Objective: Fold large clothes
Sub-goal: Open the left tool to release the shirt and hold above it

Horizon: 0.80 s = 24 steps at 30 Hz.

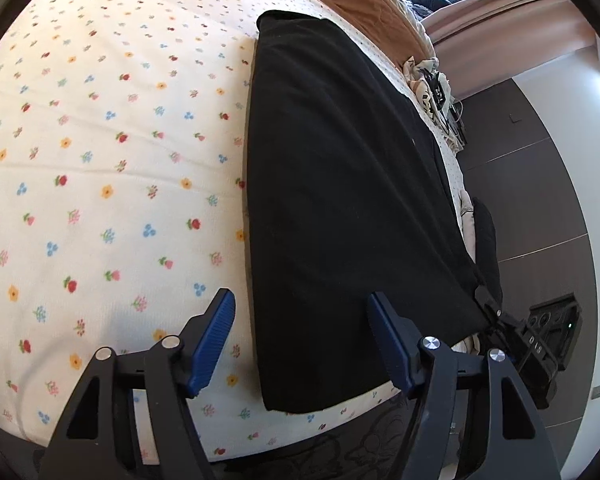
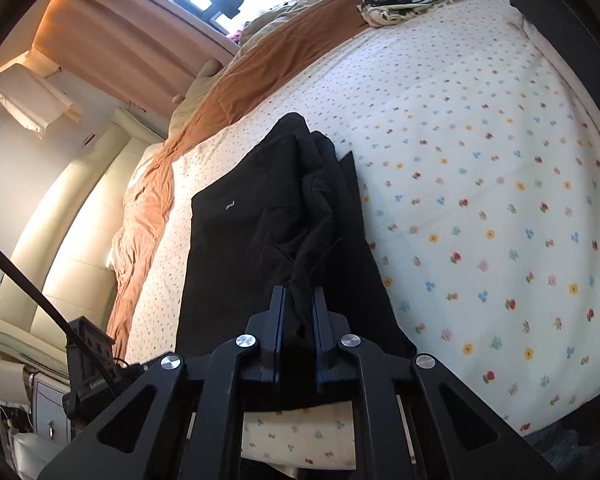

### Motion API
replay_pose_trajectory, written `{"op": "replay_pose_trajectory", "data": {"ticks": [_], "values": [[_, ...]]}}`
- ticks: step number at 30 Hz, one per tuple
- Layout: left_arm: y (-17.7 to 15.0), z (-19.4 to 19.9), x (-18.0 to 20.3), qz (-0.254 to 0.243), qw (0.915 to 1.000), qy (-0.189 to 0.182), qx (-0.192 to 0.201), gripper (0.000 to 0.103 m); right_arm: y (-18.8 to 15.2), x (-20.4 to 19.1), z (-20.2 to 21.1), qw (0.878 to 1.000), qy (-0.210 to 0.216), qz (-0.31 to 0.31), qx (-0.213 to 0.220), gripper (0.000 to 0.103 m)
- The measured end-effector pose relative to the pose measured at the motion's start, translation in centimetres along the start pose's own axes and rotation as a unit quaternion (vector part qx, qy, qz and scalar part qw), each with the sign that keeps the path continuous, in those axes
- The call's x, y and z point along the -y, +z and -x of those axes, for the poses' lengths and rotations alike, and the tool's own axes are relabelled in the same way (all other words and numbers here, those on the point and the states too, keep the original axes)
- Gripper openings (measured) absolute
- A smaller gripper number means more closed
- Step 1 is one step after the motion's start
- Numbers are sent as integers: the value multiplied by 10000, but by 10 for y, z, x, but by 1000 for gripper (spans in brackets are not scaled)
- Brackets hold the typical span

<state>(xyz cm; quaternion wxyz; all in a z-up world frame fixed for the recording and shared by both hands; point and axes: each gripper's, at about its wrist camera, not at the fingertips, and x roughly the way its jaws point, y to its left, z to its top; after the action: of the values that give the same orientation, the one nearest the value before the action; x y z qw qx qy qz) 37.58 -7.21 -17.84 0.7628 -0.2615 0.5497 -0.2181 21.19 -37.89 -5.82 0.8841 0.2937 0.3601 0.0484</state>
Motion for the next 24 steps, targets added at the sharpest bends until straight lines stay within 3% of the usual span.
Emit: {"op": "replay_pose_trajectory", "data": {"ticks": [8, 17, 20, 23, 24], "values": [[3, -10, 11, -241, 9997, 83, -38, 69, -26, 49, 6, 9965, 405, -727, -53, 7], [13, -25, 12, -248, 9996, 85, -48, 69, -33, 68, -12, 9963, 21, -725, -468, 9], [22, -27, 13, -266, 9996, 60, -10, 69, -20, 62, -1, 9961, -108, -596, -637, 27], [32, -30, 13, -277, 9996, 82, 39, 69, -8, 51, 13, 9978, -288, -360, -467, 63], [36, -31, 12, -257, 9996, 66, 52, 69, -1, 48, 17, 9986, -200, -338, -362, 67]]}}
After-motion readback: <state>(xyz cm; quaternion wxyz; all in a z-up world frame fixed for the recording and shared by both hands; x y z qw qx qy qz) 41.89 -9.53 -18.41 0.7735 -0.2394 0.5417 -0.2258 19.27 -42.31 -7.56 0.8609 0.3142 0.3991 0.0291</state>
